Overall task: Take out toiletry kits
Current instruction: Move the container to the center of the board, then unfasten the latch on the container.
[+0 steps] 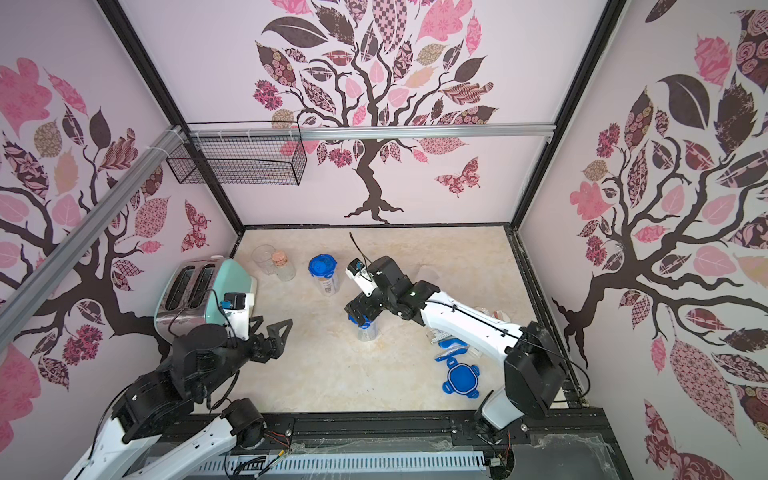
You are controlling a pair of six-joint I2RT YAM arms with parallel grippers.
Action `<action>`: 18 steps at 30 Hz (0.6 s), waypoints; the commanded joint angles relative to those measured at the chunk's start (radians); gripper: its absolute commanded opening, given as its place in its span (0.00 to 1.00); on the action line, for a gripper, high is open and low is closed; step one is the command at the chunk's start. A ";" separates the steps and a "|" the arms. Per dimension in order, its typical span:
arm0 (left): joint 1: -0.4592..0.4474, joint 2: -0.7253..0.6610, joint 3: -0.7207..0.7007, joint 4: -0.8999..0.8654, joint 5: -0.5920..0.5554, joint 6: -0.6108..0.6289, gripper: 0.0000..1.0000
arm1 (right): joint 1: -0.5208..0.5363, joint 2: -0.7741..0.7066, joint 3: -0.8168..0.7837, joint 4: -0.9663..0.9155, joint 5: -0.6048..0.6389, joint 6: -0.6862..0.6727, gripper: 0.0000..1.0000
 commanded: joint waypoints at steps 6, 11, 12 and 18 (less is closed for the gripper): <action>0.127 0.378 0.082 0.344 0.501 -0.093 0.72 | -0.145 -0.352 -0.307 0.192 -0.024 0.242 0.99; 0.180 0.551 0.054 0.578 0.735 -0.178 0.55 | -0.155 -0.497 -0.490 0.233 -0.006 0.275 1.00; 0.182 0.580 0.052 0.611 0.767 -0.196 0.53 | -0.154 -0.518 -0.529 0.245 -0.012 0.293 1.00; 0.186 0.759 0.041 0.771 0.977 -0.288 0.36 | -0.155 -0.631 -0.693 0.314 -0.116 0.379 0.98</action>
